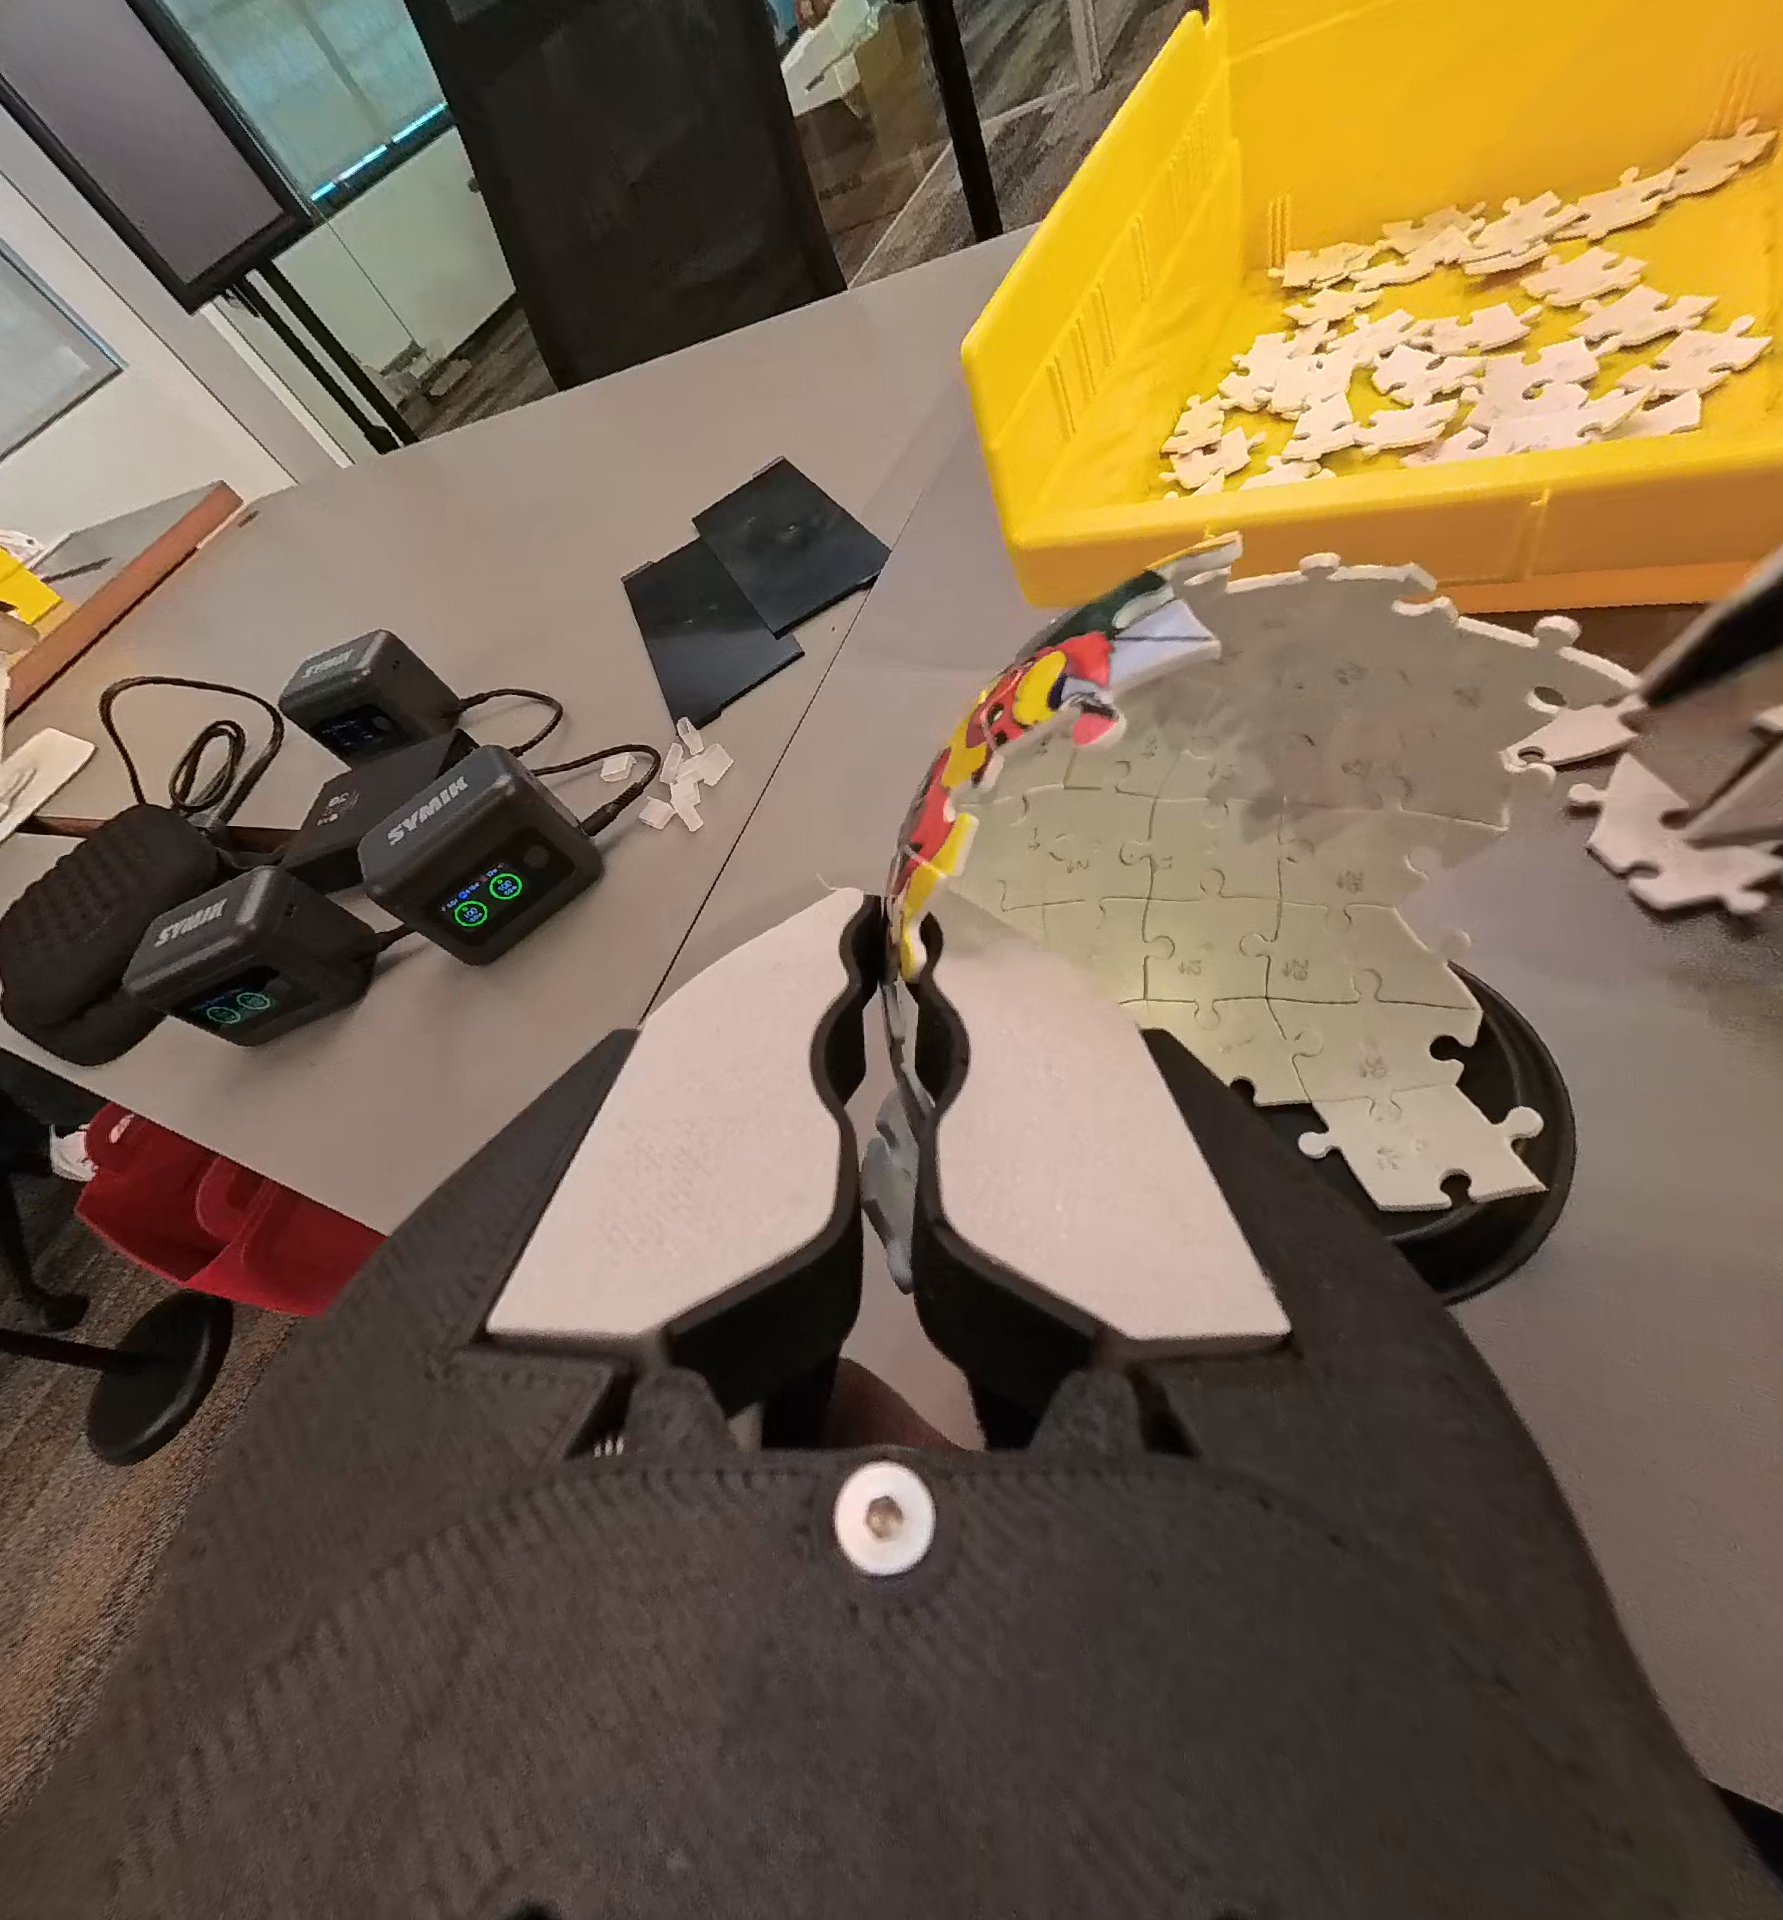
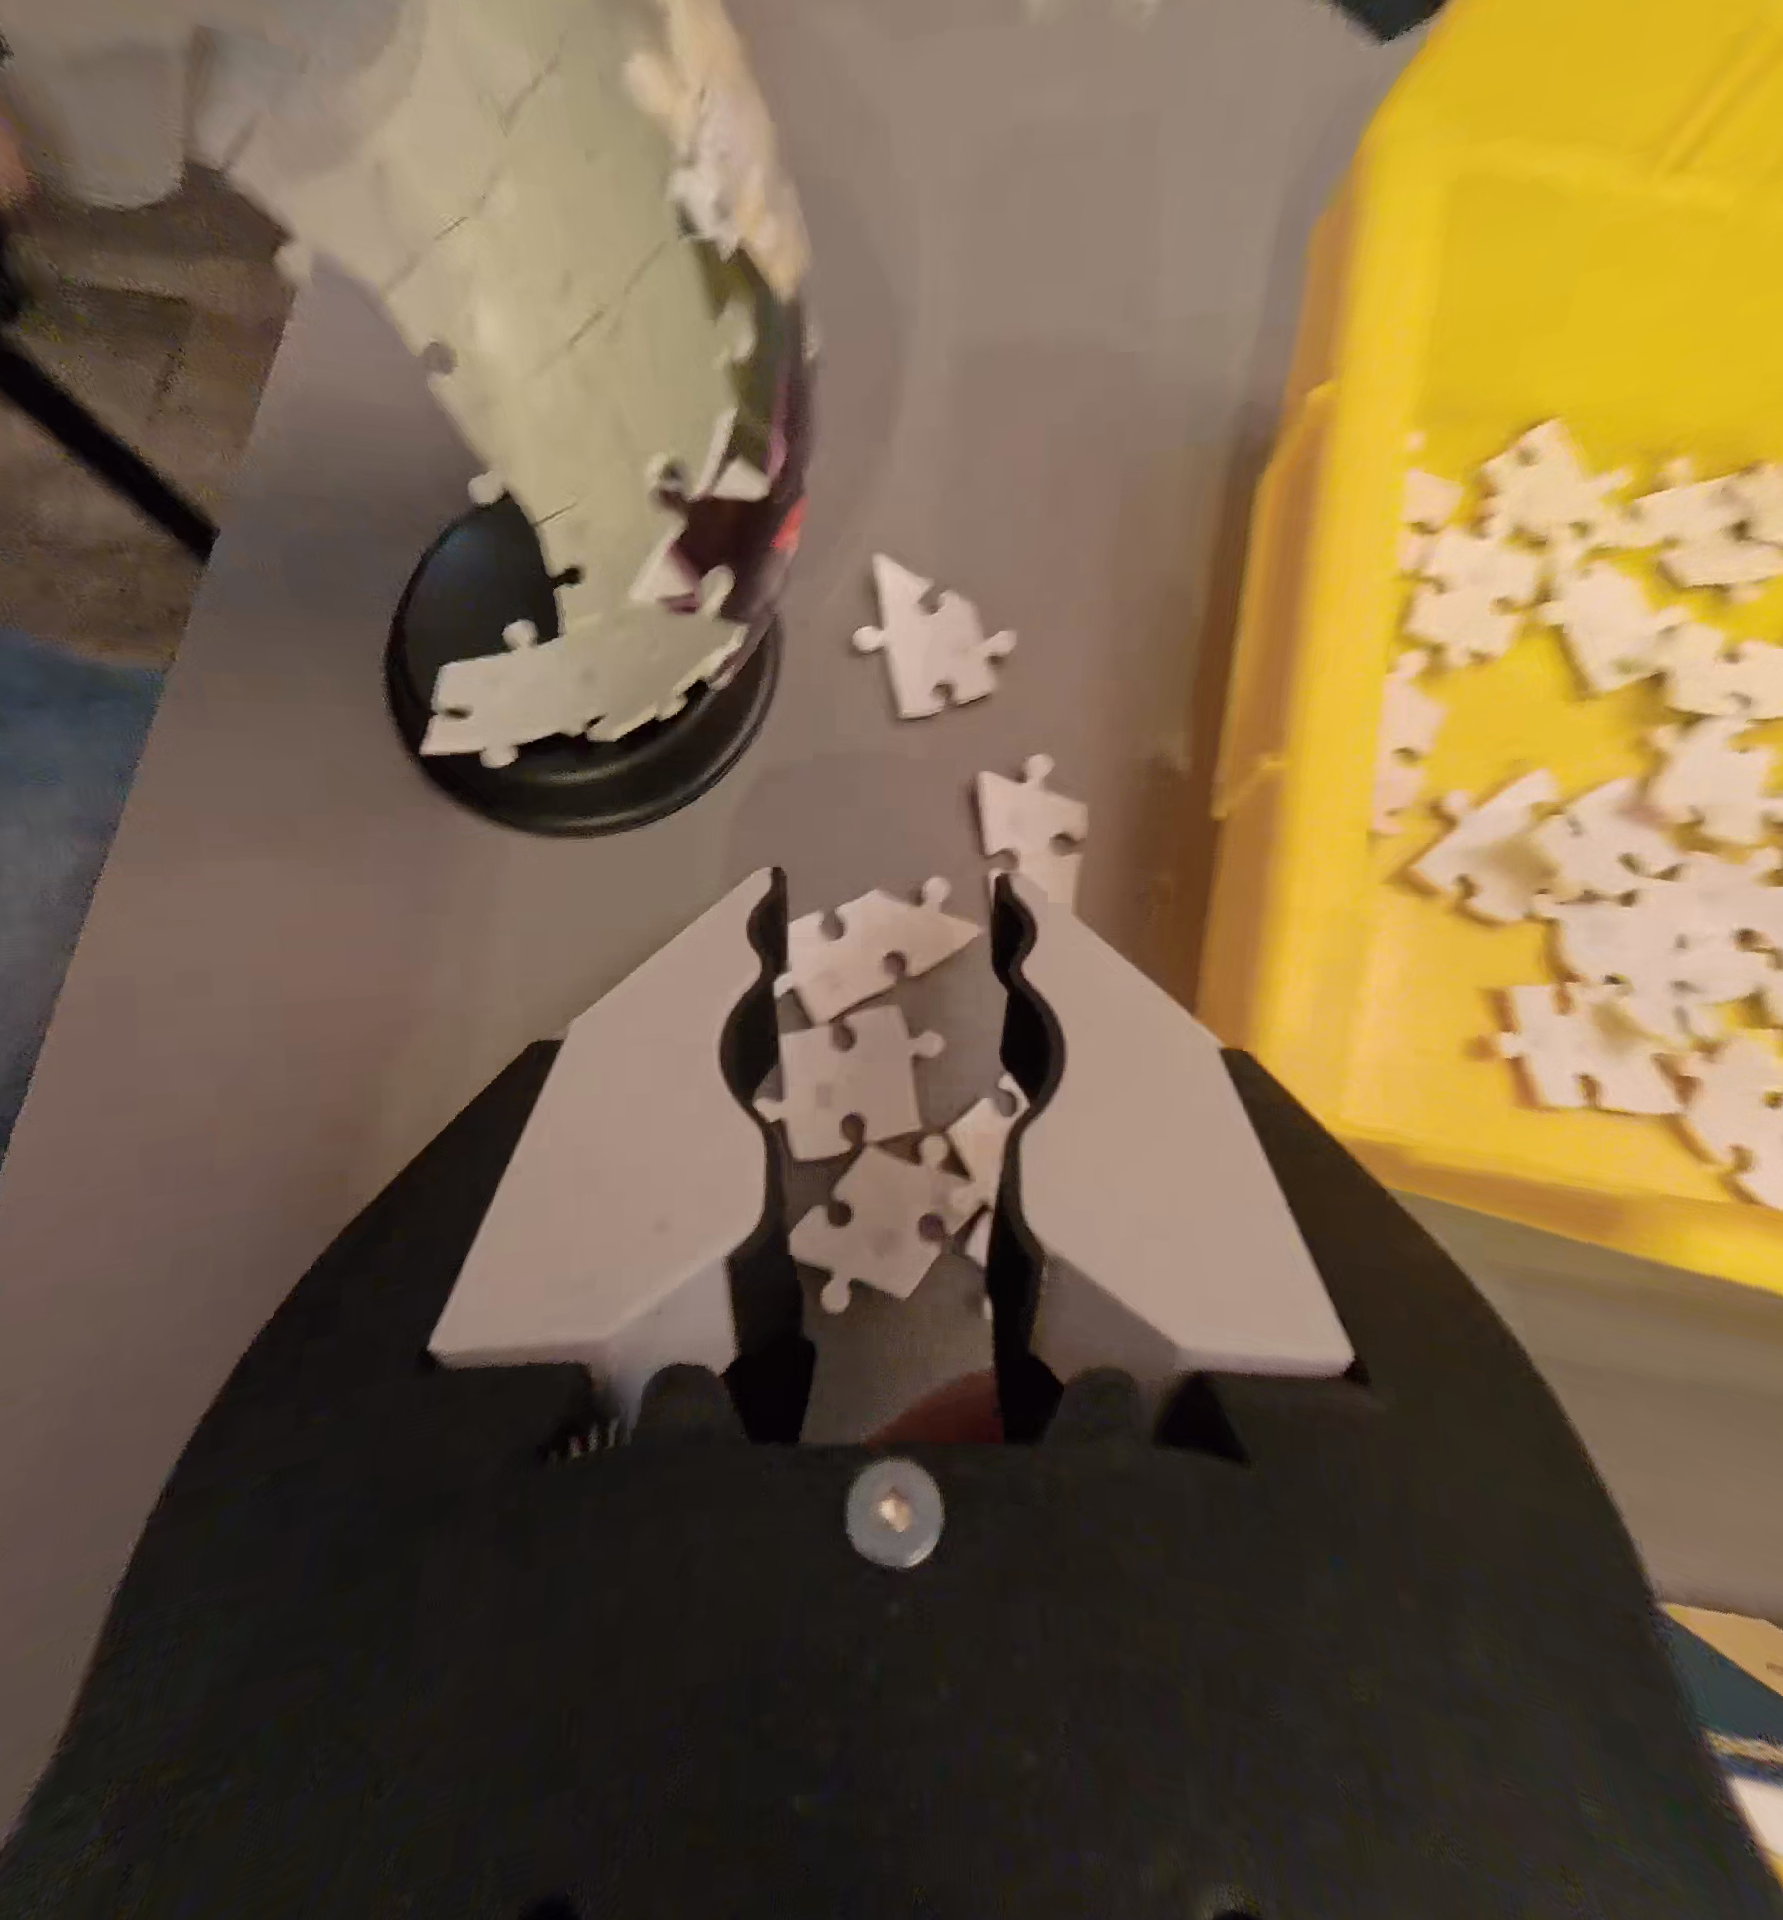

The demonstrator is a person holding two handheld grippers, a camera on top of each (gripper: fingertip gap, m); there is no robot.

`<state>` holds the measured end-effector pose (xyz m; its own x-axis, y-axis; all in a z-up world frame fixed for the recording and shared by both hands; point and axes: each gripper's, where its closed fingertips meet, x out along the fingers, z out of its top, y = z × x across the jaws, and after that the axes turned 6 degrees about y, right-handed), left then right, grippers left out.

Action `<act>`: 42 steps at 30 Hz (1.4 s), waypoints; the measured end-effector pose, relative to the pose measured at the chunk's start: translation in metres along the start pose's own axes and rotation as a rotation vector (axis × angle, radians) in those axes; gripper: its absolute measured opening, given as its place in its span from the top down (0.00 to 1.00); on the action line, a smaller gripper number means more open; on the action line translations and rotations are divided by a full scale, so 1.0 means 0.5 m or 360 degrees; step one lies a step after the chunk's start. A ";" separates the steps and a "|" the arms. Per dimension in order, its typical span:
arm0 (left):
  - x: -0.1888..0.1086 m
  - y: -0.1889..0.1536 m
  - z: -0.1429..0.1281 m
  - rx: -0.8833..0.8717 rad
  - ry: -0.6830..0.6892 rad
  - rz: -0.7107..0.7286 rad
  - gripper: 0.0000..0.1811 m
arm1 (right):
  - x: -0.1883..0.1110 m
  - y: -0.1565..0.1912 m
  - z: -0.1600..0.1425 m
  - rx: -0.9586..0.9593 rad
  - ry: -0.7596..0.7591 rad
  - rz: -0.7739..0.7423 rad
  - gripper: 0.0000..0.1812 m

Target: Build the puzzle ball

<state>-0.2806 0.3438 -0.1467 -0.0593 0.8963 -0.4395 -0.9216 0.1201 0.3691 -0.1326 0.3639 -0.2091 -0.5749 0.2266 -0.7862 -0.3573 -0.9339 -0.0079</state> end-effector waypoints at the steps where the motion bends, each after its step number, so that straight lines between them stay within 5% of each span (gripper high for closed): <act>1: 0.000 0.000 0.000 -0.0003 0.0001 -0.0002 0.98 | 0.005 -0.013 0.003 0.0009 -0.0002 -0.0054 0.78; 7: -0.001 0.001 0.000 0.0000 -0.0003 0.0008 0.98 | 0.055 -0.055 -0.003 0.0056 0.0083 -0.0314 0.82; 22: 0.000 -0.007 -0.003 0.0007 0.0007 0.0007 0.98 | 0.020 -0.044 -0.011 0.0343 -0.0063 -0.0134 0.89; 29: 0.001 -0.011 -0.004 -0.0006 0.0016 0.0019 0.98 | -0.034 0.057 0.001 0.0339 -0.0120 0.0026 0.89; 34: 0.000 -0.014 -0.006 -0.0036 0.0024 0.0018 0.98 | -0.014 0.149 0.030 0.0300 -0.0141 0.0163 0.89; 42: -0.011 -0.024 -0.009 -0.0107 0.0028 -0.0016 0.95 | 0.027 0.138 0.024 0.0303 -0.0098 0.0094 0.89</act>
<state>-0.2712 0.3354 -0.1526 -0.0561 0.8873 -0.4577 -0.9459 0.0995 0.3089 -0.1738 0.3056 -0.2126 -0.6409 0.1946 -0.7425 -0.4506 -0.8785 0.1587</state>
